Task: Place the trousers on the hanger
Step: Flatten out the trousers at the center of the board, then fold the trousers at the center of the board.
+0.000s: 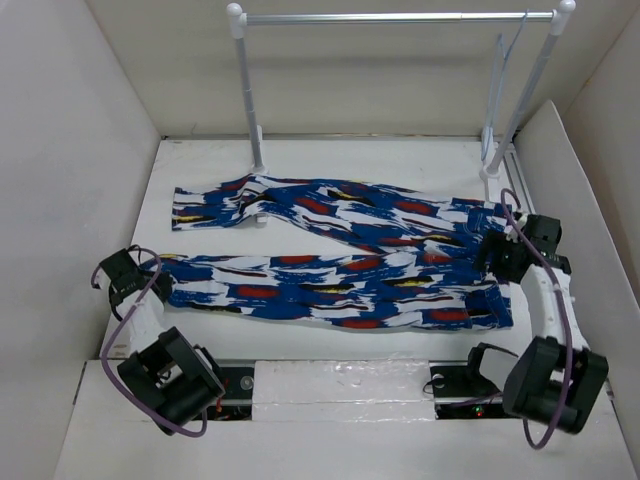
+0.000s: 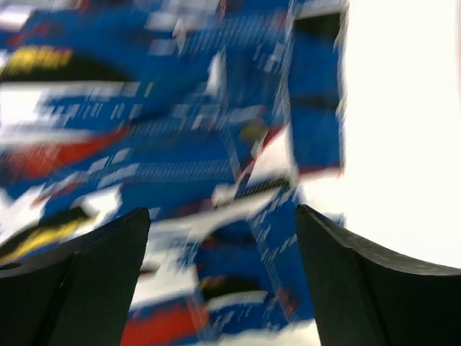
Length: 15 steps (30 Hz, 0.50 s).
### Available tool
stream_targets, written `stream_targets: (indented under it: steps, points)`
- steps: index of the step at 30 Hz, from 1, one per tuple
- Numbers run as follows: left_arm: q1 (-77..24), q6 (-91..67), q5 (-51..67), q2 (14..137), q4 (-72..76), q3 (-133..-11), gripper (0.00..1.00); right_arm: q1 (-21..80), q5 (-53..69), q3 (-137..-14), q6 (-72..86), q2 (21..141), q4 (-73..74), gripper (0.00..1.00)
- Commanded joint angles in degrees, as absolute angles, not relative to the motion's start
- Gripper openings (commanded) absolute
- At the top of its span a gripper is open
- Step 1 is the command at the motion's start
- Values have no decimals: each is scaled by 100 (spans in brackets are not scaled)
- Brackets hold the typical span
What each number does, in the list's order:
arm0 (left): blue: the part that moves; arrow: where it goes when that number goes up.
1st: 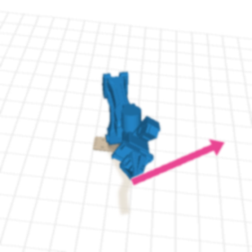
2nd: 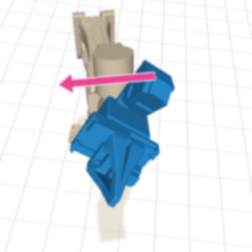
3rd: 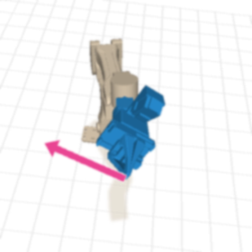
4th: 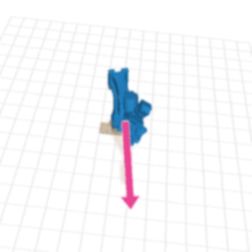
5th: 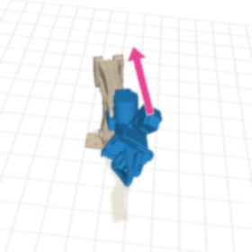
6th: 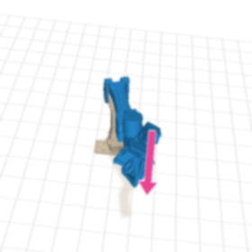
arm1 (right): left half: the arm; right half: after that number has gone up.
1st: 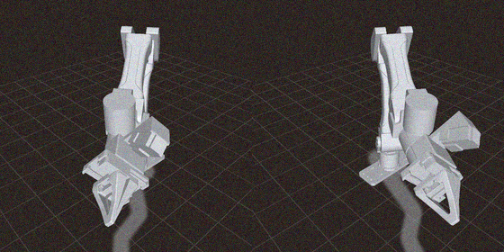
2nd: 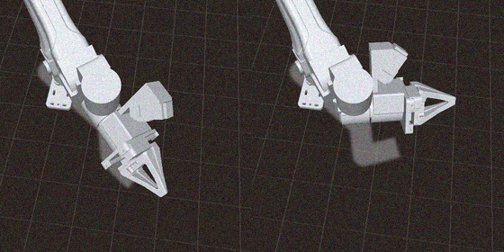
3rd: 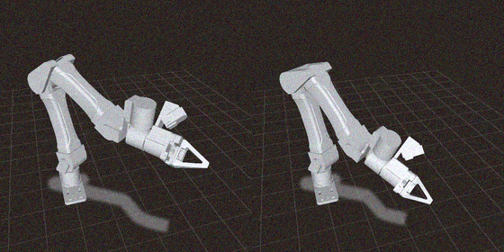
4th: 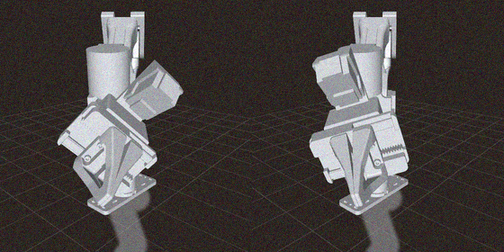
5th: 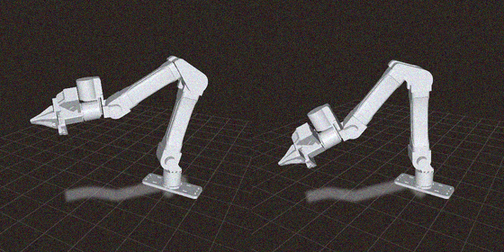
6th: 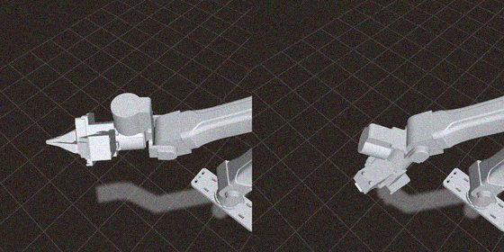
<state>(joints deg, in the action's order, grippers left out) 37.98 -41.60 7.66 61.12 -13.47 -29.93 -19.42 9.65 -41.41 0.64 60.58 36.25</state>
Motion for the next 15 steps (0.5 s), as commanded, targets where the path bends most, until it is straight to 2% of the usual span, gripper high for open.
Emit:
stream_targets:
  steps: [1,4,6,9,11,15]
  points:
    - [3736,-4122,1484,6038,-1187,-2839,0,-2074,760,-4314,-123,6581,1891,89]
    - [3666,-4157,1538,6108,-1116,-2961,0,-2213,694,-4727,-290,7442,1336,98]
    - [3665,-4148,1556,6143,-1125,-3006,0,-2215,817,-5158,-386,8195,1318,100]
    - [3665,-4131,1486,6135,-1125,-3085,0,-2373,1107,-5614,-290,8884,1484,100]
    - [3665,-4113,1266,6109,-1221,-3243,0,-2443,1187,-5809,-273,9420,1573,97]
    - [3665,-4096,985,6030,-1336,-3463,0,-2505,861,-6126,-176,9746,1758,90]
